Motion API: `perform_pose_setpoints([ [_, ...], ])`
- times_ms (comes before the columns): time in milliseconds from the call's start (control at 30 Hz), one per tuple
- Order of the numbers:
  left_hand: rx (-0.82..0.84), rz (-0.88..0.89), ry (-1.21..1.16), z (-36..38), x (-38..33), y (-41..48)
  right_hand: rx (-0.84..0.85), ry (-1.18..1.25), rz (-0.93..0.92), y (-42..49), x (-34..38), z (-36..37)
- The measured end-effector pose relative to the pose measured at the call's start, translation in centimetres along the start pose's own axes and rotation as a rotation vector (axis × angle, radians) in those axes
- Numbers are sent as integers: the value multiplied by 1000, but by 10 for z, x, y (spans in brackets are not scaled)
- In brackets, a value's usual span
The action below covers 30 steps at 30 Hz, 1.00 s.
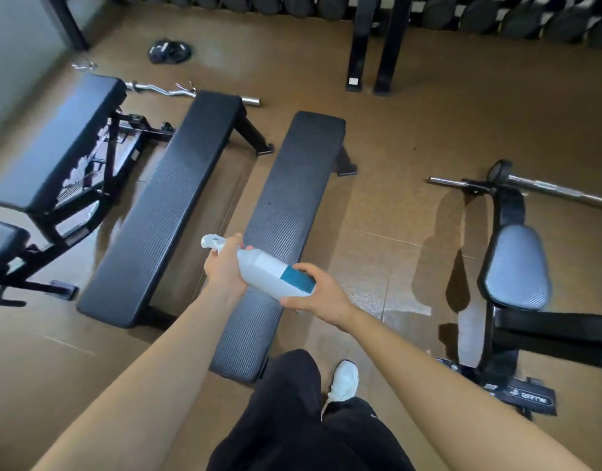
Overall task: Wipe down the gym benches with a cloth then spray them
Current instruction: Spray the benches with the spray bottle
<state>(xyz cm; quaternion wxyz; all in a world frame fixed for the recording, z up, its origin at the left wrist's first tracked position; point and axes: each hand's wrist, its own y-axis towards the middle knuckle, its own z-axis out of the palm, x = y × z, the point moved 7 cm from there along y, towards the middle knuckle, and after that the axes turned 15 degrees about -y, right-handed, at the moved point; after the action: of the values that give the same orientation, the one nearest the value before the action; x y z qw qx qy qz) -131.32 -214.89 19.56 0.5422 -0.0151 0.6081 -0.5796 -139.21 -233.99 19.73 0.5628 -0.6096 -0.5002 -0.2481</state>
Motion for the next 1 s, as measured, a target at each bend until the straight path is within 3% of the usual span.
perform_pose_setpoints([
  [267,-83,-51,2,46,11,47,57,-53,47,67,6,-40],
  [433,-28,-112,-20,99,9,120,83,-159,96,147,15,-67],
  [567,-53,-87,-111,136,8,184,121,-183,177,220,16,-84],
  [700,-121,-177,-107,166,19,238,132,-217,250,285,10,-101],
  [1000,-145,-233,-90,256,12,305,141,-326,245,386,16,-149],
])
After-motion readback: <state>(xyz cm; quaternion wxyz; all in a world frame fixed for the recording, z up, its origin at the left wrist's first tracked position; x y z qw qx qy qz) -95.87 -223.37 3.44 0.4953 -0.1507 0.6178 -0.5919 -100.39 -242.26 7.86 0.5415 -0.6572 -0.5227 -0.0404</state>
